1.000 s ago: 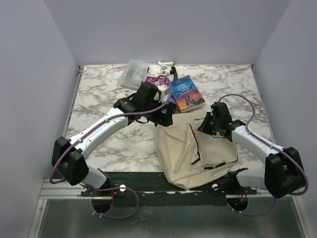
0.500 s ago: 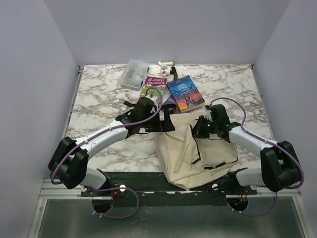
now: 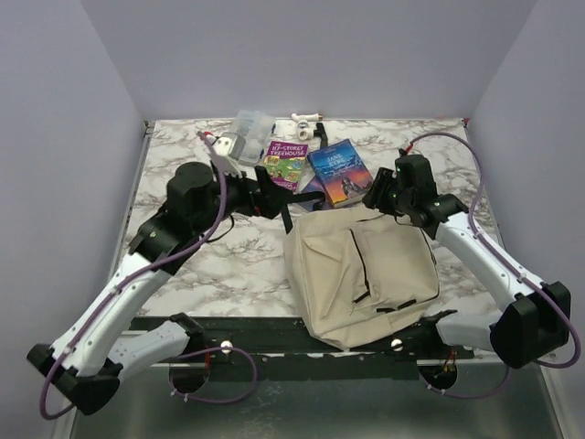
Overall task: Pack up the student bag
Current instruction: Place the stationery in the student bag, then pick up the stationery from the center of the board.
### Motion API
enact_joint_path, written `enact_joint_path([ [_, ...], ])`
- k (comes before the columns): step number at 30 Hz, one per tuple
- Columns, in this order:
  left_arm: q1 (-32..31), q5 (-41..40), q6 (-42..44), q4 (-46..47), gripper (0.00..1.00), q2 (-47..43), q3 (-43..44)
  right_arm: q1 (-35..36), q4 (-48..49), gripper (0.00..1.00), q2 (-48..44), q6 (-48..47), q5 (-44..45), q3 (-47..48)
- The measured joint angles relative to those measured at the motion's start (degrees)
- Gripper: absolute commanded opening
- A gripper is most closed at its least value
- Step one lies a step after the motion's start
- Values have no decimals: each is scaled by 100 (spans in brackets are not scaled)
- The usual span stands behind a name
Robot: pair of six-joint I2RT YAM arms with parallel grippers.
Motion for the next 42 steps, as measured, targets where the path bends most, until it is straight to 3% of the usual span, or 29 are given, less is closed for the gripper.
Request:
enact_joint_path([
  [8, 20, -964, 809, 42, 98, -1473, -175, 1034, 608, 71, 1434, -361, -330, 1482],
  [17, 116, -1108, 1019, 105, 98, -2164, -787, 2037, 1222, 72, 4236, -859, -638, 3626],
  [25, 420, -640, 907, 332, 99, -2262, -811, 2441, 964, 65, 6022, -1423, -74, 5403],
  [38, 778, 136, 691, 474, 98, -2144, -837, 2522, 660, 65, 6854, -1659, 632, 6098],
  [42, 789, 212, 684, 481, 98, -2114, -837, 2555, 658, 59, 6916, -1694, 654, 6129],
])
